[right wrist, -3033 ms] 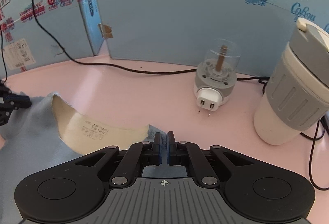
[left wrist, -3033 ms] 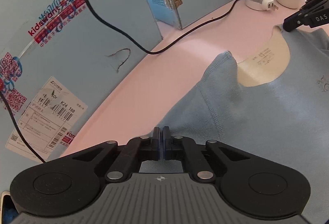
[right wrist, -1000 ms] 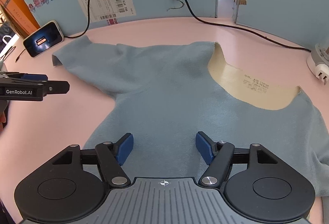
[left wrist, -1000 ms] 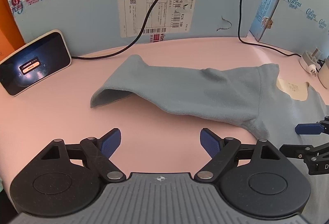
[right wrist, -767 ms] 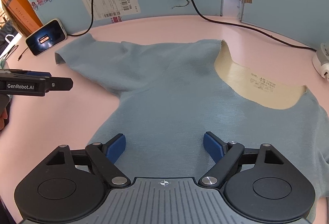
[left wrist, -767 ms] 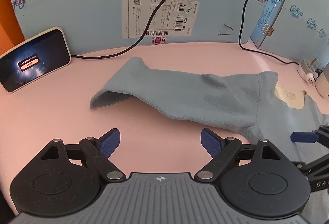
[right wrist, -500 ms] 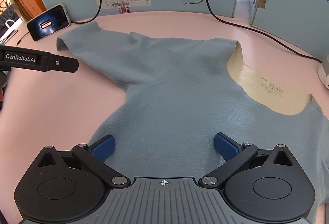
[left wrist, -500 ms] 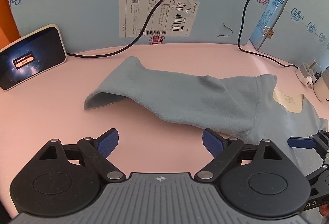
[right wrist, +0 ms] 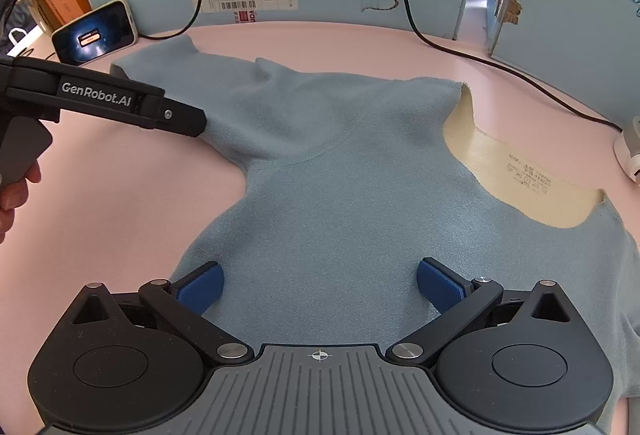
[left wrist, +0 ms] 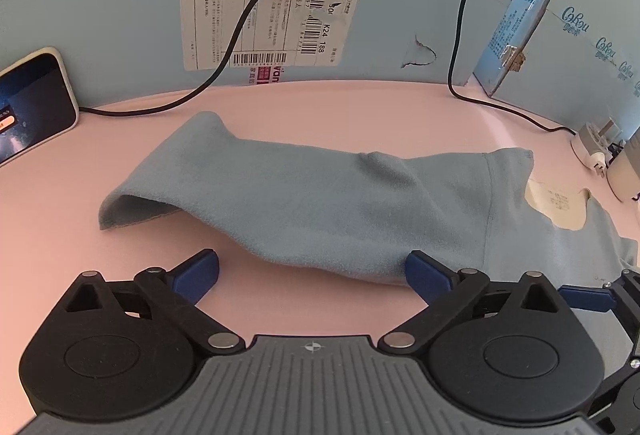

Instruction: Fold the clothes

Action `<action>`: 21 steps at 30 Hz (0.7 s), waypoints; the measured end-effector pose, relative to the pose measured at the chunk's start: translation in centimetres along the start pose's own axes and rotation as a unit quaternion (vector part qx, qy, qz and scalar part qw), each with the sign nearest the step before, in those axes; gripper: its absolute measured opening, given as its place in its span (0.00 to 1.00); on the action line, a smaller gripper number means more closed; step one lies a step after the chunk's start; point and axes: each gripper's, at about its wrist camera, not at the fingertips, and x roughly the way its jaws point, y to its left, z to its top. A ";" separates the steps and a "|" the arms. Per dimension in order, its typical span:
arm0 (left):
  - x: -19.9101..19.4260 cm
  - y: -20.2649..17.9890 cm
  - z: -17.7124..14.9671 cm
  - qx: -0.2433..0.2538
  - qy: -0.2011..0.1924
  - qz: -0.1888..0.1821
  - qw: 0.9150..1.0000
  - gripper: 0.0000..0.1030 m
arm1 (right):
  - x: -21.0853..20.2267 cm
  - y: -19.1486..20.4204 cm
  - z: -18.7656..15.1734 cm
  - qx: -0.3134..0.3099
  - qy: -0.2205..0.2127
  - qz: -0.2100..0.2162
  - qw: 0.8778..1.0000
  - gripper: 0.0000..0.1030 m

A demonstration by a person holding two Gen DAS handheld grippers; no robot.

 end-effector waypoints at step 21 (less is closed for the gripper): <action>-1.4 2.6 -0.6 -0.084 -0.014 -0.015 0.996 1.00 | 0.0 0.2 -0.4 0.001 -0.016 0.000 1.000 1.00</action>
